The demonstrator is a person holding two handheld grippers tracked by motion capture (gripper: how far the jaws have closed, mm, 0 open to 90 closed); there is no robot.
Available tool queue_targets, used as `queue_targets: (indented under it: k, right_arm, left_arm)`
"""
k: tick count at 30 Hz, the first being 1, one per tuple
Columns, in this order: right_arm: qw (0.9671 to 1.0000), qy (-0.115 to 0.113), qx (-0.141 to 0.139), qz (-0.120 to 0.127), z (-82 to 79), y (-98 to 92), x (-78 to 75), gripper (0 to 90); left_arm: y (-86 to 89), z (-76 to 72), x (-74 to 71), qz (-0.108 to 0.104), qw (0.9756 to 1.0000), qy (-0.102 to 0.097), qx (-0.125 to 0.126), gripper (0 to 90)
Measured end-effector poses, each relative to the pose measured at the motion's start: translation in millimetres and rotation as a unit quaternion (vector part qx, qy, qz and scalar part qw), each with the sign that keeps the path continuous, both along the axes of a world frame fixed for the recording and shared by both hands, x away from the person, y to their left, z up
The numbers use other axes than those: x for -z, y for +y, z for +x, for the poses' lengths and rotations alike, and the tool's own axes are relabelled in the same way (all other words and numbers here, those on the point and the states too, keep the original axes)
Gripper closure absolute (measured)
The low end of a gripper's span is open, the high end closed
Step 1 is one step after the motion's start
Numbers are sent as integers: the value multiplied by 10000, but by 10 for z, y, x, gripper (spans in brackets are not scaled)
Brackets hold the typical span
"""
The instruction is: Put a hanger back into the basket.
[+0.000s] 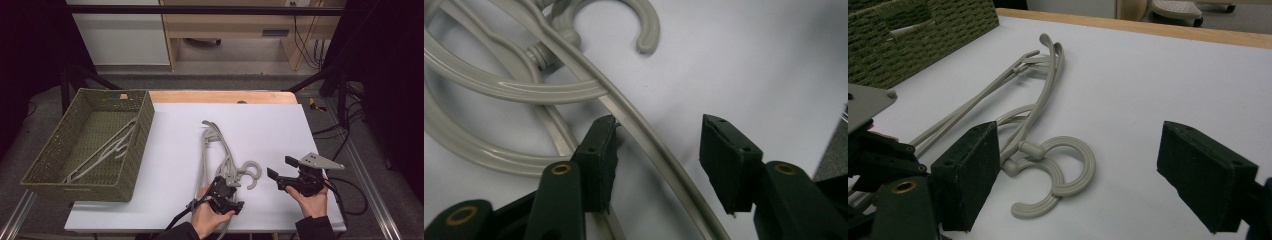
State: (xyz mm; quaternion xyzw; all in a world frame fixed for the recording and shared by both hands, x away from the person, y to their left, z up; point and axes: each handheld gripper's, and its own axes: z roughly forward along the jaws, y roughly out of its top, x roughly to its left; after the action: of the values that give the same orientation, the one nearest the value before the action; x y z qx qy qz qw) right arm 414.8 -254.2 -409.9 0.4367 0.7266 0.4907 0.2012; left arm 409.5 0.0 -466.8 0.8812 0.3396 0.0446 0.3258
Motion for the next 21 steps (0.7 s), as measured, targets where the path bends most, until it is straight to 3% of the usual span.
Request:
queue_targets:
  k: [3,9,16,21]
  right_arm:
    - [10000,10,-2,7,1,5,2,175]
    - [10000,-9,5,-1,-2,-4,-2,176]
    - [10000,-25,30,35,-11,-24,-16,176]
    - [10000,-48,21,28,-16,-40,-25,176]
  left_arm:
    - [4,-5,8,33,9999,-95,-134,596]
    - [40,-16,-26,65,9996,135,-259,640]
    - [150,-115,-104,189,9987,450,-137,693]
    - [318,-218,-214,268,9988,411,-90,728]
